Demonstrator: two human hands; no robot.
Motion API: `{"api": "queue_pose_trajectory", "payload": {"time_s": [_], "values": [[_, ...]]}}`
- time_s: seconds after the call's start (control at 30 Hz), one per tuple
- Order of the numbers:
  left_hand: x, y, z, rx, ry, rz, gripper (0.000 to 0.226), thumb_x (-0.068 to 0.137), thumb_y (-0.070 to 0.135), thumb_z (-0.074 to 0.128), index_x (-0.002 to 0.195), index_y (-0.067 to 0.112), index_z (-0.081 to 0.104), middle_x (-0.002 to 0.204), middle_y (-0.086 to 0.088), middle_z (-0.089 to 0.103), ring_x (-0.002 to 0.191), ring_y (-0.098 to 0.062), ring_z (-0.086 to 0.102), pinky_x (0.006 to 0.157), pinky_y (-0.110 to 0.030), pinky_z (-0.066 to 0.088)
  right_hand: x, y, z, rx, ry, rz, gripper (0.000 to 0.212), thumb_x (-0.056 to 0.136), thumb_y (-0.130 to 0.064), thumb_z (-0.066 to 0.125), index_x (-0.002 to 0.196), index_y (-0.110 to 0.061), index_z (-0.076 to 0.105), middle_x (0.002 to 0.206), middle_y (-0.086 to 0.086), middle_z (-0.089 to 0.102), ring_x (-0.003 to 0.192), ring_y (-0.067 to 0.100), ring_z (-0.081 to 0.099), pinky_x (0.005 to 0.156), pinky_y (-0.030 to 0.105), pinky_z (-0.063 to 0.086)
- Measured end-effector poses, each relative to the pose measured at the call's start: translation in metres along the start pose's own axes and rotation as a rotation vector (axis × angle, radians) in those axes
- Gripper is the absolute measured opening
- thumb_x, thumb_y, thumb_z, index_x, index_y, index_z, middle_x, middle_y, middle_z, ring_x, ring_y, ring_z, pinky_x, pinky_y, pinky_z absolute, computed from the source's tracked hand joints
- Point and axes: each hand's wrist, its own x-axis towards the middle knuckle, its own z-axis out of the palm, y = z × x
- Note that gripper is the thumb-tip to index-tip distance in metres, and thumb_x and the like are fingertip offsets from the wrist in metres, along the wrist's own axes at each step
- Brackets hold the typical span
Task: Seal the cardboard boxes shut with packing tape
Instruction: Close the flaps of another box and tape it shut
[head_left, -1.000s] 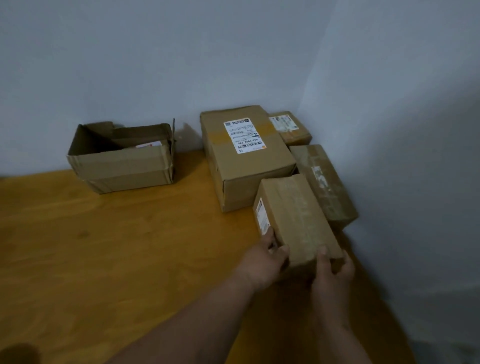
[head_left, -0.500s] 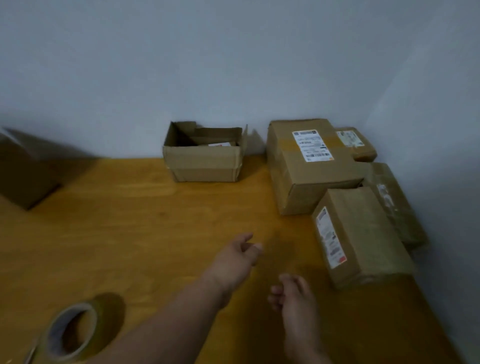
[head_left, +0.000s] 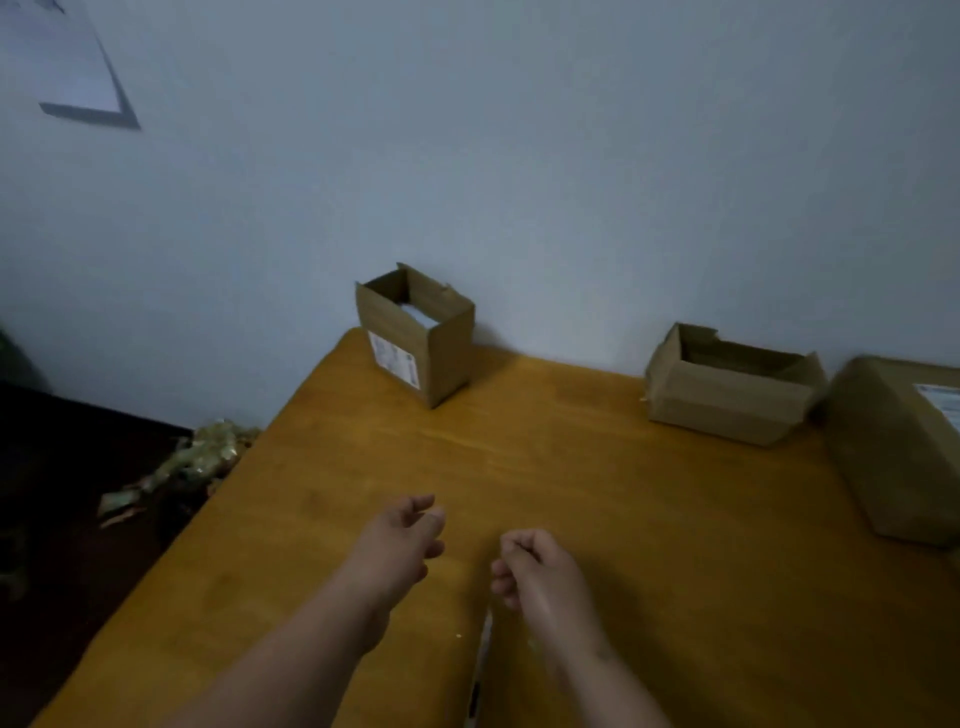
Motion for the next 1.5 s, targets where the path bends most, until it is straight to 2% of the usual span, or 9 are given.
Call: {"api": "queue_pose_trajectory", "payload": {"time_s": [0.23,0.37,0.5,0.6,0.7,0.83,1.17,1.4,1.5], "values": [[0.041,0.011,-0.092,-0.062,0.036,-0.026,0.038,0.099,0.033,0.055,0.136,0.025,0.05,0.117,0.003,0.062,0.102,-0.016,0.063,0.092,-0.038,0.052,0.037,-0.059,0.085,-0.168,-0.073,-0.068,0.016,0.1,-0.027,0.05,0.114,-0.024,0.058,0.113,0.0,0.065,0.087,0.012,0.064,0.071,0.023,0.048],[0.085,0.033,-0.117,-0.093,0.085,-0.034,0.039,0.099,0.032,0.055,0.137,0.023,0.05,0.117,0.001,0.062,0.102,-0.018,0.063,0.091,-0.039,0.053,0.095,-0.109,0.112,-0.262,-0.013,-0.18,0.032,0.099,-0.026,0.051,0.132,-0.022,0.052,0.13,-0.001,0.057,0.111,0.016,0.059,0.092,0.029,0.05],[0.137,0.06,-0.132,-0.1,0.144,-0.022,0.038,0.1,0.031,0.054,0.137,0.022,0.049,0.117,0.0,0.062,0.103,-0.019,0.063,0.095,-0.041,0.053,0.16,-0.169,0.131,-0.363,0.163,-0.392,0.058,0.097,-0.022,0.057,0.149,-0.025,0.03,0.155,-0.001,0.025,0.128,0.023,0.049,0.098,0.035,0.052],[0.169,0.074,-0.139,-0.095,0.148,-0.018,0.036,0.1,0.03,0.053,0.136,0.023,0.05,0.116,0.0,0.062,0.103,-0.018,0.062,0.096,-0.042,0.052,0.202,-0.196,0.139,-0.548,0.263,-0.487,0.073,0.098,-0.021,0.054,0.156,-0.026,0.01,0.164,-0.004,0.003,0.127,0.025,0.052,0.083,0.029,0.053],[0.188,0.079,-0.142,-0.096,0.121,-0.025,0.038,0.1,0.03,0.054,0.137,0.024,0.048,0.119,0.0,0.062,0.104,-0.018,0.062,0.096,-0.041,0.052,0.24,-0.206,0.137,-0.722,0.264,-0.37,0.06,0.099,-0.021,0.049,0.153,-0.021,0.022,0.159,0.005,0.02,0.11,0.026,0.059,0.069,0.03,0.05],[0.205,0.076,-0.151,-0.112,0.076,-0.043,0.04,0.1,0.031,0.052,0.139,0.022,0.047,0.117,0.0,0.063,0.104,-0.018,0.063,0.093,-0.039,0.053,0.249,-0.2,0.139,-1.011,0.273,-0.385,0.019,0.102,-0.02,0.046,0.111,-0.012,0.061,0.115,0.007,0.057,0.089,0.021,0.06,0.07,0.034,0.054],[0.17,0.058,-0.186,-0.103,-0.232,-0.138,0.068,0.087,0.062,0.058,0.146,0.041,0.031,0.122,0.009,0.057,0.109,-0.021,0.059,0.088,-0.047,0.053,0.084,-0.142,0.221,-0.81,0.193,-0.431,0.014,0.101,-0.032,0.046,0.087,-0.03,0.046,0.085,-0.011,0.041,0.068,0.004,0.044,0.056,0.016,0.032],[0.132,0.021,-0.244,0.324,-0.156,0.004,0.025,0.093,0.008,0.045,0.115,0.011,0.057,0.096,-0.013,0.065,0.081,-0.029,0.062,0.063,-0.038,0.054,-0.027,-0.116,0.276,-0.526,0.004,-0.367,0.031,0.098,-0.03,0.053,0.128,-0.03,0.06,0.119,-0.015,0.063,0.106,0.0,0.058,0.095,0.021,0.049],[0.124,0.021,-0.267,0.708,-0.214,0.153,0.023,0.093,0.01,0.044,0.109,0.017,0.059,0.098,-0.007,0.064,0.087,-0.023,0.059,0.067,-0.031,0.048,-0.052,-0.118,0.254,-0.509,0.251,-0.499,0.027,0.099,-0.022,0.054,0.123,-0.024,0.065,0.106,-0.018,0.06,0.09,-0.006,0.055,0.077,0.006,0.043]]}}
